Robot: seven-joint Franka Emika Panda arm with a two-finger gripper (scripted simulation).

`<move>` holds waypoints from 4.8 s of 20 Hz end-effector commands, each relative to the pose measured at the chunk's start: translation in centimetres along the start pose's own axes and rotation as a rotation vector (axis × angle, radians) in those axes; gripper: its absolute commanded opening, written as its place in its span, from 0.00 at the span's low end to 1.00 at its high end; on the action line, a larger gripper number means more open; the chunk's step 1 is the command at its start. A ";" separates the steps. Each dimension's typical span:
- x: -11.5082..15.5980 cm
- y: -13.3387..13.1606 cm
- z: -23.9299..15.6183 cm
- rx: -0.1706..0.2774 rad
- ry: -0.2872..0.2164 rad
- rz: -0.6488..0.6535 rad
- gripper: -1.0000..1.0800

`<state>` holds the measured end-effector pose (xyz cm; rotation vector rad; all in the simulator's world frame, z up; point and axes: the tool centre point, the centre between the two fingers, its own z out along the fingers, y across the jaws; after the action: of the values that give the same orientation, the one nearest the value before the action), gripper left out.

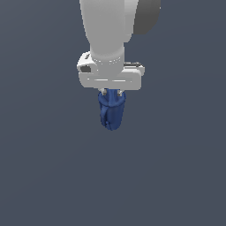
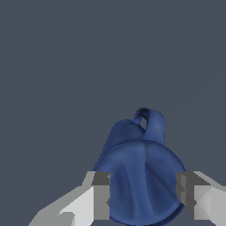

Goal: Pick up the object and move it to a goal position.

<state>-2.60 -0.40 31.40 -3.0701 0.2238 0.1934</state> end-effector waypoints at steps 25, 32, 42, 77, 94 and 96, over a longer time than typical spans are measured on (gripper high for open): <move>6.4 2.7 4.4 0.092 -0.392 0.364 0.62; 6.9 3.5 6.0 0.100 -0.499 0.438 0.62; 6.7 4.6 8.1 0.098 -0.628 0.514 0.62; 5.1 4.6 10.6 0.093 -0.683 0.542 0.62; 4.7 4.4 11.1 0.093 -0.683 0.542 0.00; 4.7 4.4 11.1 0.093 -0.683 0.542 0.00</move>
<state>0.03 -4.69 19.60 -2.5750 0.9575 1.1665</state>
